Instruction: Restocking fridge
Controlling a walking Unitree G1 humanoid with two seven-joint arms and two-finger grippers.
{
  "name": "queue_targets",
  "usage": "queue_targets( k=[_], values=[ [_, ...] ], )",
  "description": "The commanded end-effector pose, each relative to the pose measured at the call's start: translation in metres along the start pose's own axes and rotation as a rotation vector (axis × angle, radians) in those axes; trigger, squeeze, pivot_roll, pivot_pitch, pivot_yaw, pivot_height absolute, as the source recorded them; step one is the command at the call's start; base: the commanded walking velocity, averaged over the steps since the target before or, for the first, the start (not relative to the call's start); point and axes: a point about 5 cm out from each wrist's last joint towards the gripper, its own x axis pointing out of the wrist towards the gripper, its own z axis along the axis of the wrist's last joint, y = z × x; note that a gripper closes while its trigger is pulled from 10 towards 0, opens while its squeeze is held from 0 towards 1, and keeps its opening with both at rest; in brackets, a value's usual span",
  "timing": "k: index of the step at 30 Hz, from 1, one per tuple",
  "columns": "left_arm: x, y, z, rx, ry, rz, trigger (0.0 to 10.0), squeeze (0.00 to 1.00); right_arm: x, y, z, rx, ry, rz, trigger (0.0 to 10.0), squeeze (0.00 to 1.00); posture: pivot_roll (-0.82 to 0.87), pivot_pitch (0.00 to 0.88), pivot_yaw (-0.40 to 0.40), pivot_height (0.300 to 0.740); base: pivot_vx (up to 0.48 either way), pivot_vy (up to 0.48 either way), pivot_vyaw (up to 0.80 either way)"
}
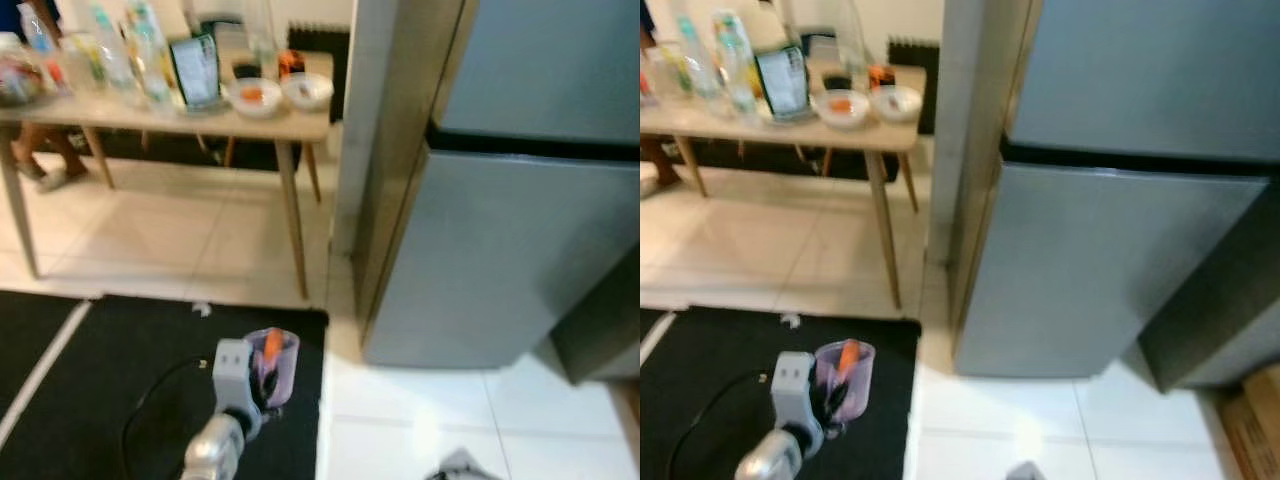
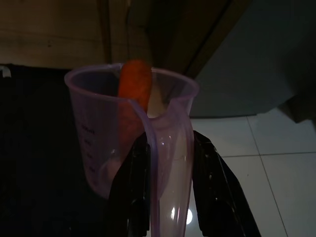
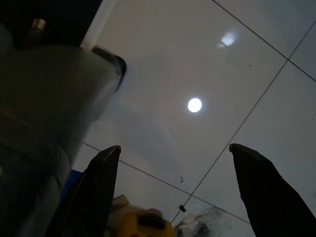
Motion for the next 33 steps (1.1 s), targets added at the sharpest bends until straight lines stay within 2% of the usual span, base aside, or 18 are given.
queue_targets(
  k=[1, 11, 19, 33],
  values=[
    [0.000, 0.001, -0.002, 0.008, 0.021, 0.014, 10.0, 0.00, 0.000, 0.001, -0.004, -0.004, 0.015, 0.004, 10.0, 0.00, -0.04, 0.051, -0.047, 0.740, 0.000, 0.000, 0.00],
    [-0.006, 0.001, -0.011, 0.000, 0.053, -0.001, 10.0, 0.00, 0.000, 0.002, -0.003, 0.002, 0.010, 0.005, 10.0, 0.00, -0.04, 0.056, -0.044, 0.740, 0.000, 0.000, 0.00],
    [-0.007, 0.002, -0.014, -0.020, 0.066, 0.001, 10.0, 0.00, 0.000, 0.004, -0.002, 0.007, 0.005, 0.011, 10.0, 0.00, -0.04, 0.053, -0.043, 0.740, 0.000, -0.441, 0.00],
    [-0.011, 0.003, -0.024, -0.018, 0.120, 0.034, 10.0, 0.00, 0.001, 0.006, -0.002, 0.009, 0.005, 0.014, 10.0, 0.00, -0.03, 0.051, -0.047, 0.740, 0.000, 0.000, 0.00]
  ],
)
